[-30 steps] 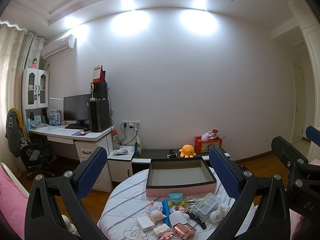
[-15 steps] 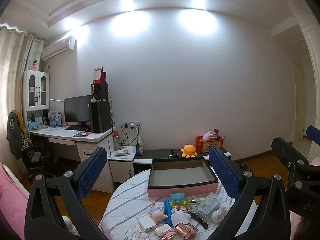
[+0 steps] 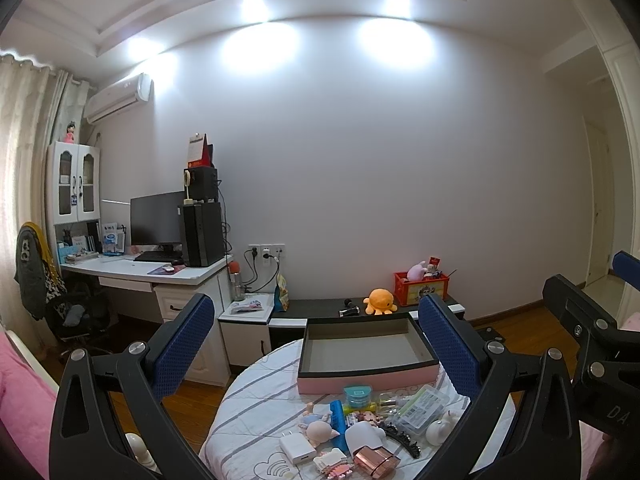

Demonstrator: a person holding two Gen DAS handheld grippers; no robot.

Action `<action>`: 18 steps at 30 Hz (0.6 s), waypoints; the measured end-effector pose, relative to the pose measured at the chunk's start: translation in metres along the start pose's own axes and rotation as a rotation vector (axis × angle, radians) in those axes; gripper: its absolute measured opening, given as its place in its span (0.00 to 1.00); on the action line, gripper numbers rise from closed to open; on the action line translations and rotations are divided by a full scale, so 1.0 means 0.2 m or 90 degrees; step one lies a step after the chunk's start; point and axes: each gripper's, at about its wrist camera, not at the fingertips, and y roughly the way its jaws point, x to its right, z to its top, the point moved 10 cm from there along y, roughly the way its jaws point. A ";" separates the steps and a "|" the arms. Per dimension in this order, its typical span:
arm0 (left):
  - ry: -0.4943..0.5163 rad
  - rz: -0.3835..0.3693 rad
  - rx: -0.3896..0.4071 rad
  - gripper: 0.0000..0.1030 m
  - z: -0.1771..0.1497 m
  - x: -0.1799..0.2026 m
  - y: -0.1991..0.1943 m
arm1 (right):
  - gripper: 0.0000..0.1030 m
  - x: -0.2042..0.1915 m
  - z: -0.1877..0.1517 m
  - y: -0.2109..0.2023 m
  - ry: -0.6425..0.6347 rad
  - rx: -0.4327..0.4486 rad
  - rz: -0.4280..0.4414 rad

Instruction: Organize rigid objects

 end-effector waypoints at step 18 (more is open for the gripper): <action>0.005 0.002 -0.002 1.00 0.00 -0.02 -0.02 | 1.00 0.00 -0.01 0.01 -0.003 -0.009 -0.001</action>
